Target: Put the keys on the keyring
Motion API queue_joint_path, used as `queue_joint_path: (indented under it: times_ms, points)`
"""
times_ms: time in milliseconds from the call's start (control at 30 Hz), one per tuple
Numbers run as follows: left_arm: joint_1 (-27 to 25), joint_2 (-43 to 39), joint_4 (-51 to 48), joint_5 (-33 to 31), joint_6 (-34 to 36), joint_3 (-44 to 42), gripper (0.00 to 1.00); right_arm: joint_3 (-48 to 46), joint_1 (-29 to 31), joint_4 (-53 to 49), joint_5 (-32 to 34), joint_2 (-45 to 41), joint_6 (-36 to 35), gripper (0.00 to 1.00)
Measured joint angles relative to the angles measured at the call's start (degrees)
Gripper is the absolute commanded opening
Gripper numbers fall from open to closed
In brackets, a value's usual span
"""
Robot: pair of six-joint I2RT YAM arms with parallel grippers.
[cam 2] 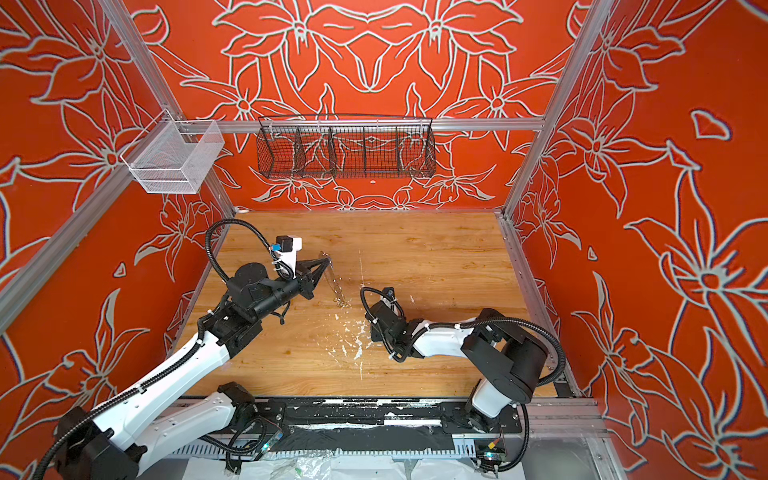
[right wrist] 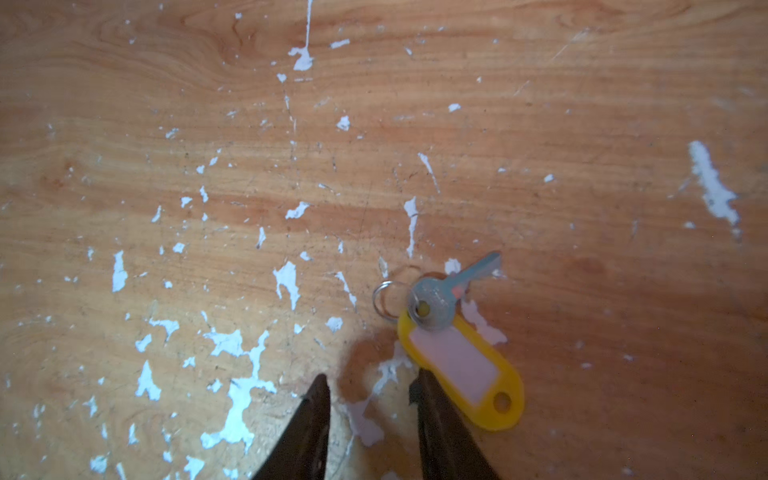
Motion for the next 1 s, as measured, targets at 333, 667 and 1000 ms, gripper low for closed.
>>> queue_joint_path:
  times_ms: [333, 667, 1000]
  points:
    - [0.0, 0.0, 0.0, 0.0, 0.0, 0.0, 0.00, -0.2, -4.9, 15.2, -2.0, 5.8, -1.8, 0.59]
    - [0.0, 0.0, 0.0, -0.2, 0.2, 0.0, 0.00, 6.3, -7.8, 18.1, -3.3, 12.2, -7.1, 0.68]
    - [0.0, 0.0, 0.0, -1.3, 0.3, 0.0, 0.00, 9.0, -8.0, 4.7, 4.2, 10.4, -13.7, 0.65]
